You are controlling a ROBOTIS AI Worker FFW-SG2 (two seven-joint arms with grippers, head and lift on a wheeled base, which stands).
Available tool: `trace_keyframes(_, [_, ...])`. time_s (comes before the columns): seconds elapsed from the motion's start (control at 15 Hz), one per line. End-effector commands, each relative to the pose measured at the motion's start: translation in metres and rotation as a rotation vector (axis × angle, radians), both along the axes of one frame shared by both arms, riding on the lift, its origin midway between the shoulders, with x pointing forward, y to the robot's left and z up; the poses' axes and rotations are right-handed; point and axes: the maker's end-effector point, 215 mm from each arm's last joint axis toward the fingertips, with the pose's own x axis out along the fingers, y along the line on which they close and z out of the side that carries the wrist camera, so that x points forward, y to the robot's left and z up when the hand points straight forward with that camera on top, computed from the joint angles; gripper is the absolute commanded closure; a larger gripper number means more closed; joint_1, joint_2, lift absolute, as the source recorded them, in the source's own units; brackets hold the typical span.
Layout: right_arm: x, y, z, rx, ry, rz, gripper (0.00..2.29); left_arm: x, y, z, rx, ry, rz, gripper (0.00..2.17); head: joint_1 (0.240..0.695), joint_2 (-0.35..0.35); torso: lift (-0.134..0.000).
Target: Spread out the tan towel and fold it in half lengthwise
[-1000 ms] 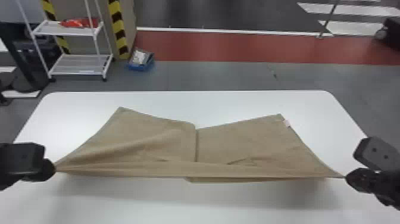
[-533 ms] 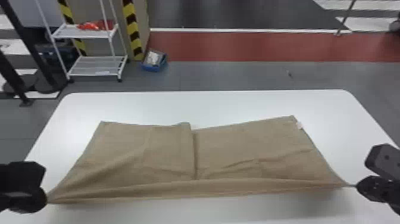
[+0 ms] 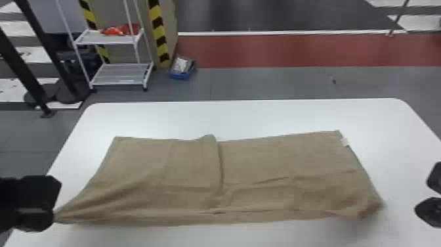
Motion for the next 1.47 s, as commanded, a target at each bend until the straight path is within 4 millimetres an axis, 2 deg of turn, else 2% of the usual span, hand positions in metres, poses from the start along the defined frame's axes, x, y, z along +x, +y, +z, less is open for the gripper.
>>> trace_keyframes(0.0, [-0.001,-0.005,0.003,-0.006,-0.003,-0.005,1.41,-0.003,0.007,0.003,0.031,0.008,0.013,1.35,0.695,0.053,-0.125])
trace_keyframes(0.13, [0.000,-0.006,0.005,-0.005,-0.002,-0.007,1.41,-0.003,0.012,0.004,0.042,0.009,0.030,1.38,0.695,0.056,-0.125])
trace_keyframes(0.27, [0.006,-0.006,0.011,-0.009,-0.018,-0.004,1.41,-0.001,0.007,0.004,0.026,0.007,0.025,1.38,0.695,0.063,-0.125])
trace_keyframes(0.4, [0.007,0.007,0.006,0.001,-0.013,0.014,1.40,-0.002,-0.004,-0.004,0.009,0.021,0.008,1.38,0.695,0.057,-0.125])
trace_keyframes(0.47, [0.006,0.019,0.007,0.011,-0.016,0.029,1.28,-0.001,-0.007,-0.007,0.006,0.026,0.004,1.38,0.695,0.054,-0.125])
trace_keyframes(0.6, [-0.001,0.026,0.009,0.023,-0.005,0.036,0.91,0.000,-0.012,-0.008,0.004,0.025,-0.005,1.38,0.695,0.060,-0.125])
trace_keyframes(0.73, [-0.013,0.029,0.011,0.006,0.008,0.050,0.68,0.000,-0.009,-0.011,0.001,0.032,0.002,1.38,0.695,0.077,-0.125])
trace_keyframes(0.93, [-0.033,0.036,-0.004,-0.070,0.062,0.087,0.63,0.000,-0.009,-0.014,-0.004,0.040,0.005,1.38,0.695,0.090,-0.125])
trace_keyframes(1.2, [-0.037,0.058,-0.025,-0.095,0.107,0.146,0.63,0.002,-0.014,-0.016,-0.003,0.040,-0.005,1.38,0.695,0.117,-0.125])
trace_keyframes(1.4, [-0.039,0.066,-0.040,-0.106,0.141,0.170,0.63,0.002,-0.012,-0.015,-0.002,0.038,-0.003,1.38,0.695,0.133,-0.125])
